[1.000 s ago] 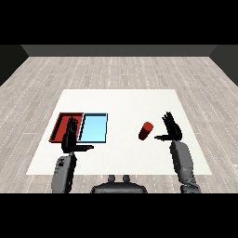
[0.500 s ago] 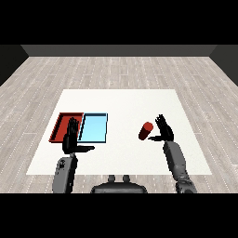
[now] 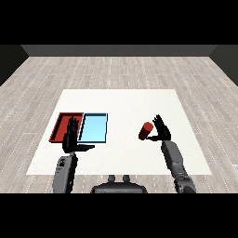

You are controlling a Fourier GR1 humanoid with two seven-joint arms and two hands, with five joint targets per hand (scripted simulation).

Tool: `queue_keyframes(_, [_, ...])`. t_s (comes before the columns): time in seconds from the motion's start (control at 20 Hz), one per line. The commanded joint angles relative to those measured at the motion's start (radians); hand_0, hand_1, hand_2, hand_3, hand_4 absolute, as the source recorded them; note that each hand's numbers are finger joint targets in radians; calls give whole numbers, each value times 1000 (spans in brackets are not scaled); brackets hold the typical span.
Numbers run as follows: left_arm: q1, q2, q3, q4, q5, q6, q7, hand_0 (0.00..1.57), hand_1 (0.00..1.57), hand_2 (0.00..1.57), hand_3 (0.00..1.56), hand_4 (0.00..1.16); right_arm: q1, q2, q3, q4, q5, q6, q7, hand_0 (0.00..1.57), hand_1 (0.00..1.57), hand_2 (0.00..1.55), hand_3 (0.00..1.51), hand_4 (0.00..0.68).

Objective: Pick the red can and put it in the red box

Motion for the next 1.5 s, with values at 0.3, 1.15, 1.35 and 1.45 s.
queue_keyframes(0.3, [84,-33,-40,21,-35,-8,-100,0,0,0,0,0,-93,5,0,210,23,39,-87,0,0,0,0,0])
queue_keyframes(1.15, [42,0,-2,-39,1,-2,-5,0,0,0,0,0,-205,87,12,240,12,-48,-26,0,0,0,0,0])
queue_keyframes(1.35, [-67,5,21,86,2,-2,-30,0,0,0,0,0,-163,118,45,274,70,-112,-103,0,0,0,0,0])
queue_keyframes(1.45, [-15,-23,-18,-3,-32,44,12,0,0,0,0,0,-202,73,28,342,82,-128,-109,0,0,0,0,0])
